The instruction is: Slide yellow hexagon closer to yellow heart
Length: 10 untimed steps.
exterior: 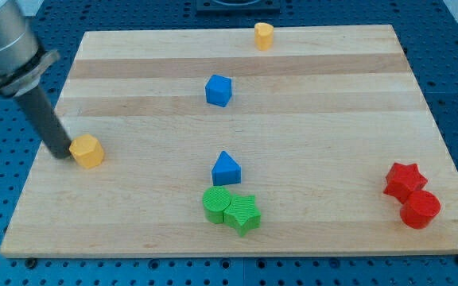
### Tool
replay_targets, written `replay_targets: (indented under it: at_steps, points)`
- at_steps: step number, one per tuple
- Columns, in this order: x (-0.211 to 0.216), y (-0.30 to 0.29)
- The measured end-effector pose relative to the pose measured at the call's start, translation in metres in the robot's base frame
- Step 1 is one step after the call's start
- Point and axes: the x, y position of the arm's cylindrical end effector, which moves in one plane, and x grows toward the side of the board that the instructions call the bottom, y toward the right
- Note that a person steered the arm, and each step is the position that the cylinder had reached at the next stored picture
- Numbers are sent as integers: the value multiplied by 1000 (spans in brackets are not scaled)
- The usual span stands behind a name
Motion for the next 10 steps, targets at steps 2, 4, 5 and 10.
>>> replay_targets:
  at_steps: [2, 4, 5, 10]
  points:
    - [0, 16]
    - [-32, 69]
    - [-17, 69]
    - [-121, 191]
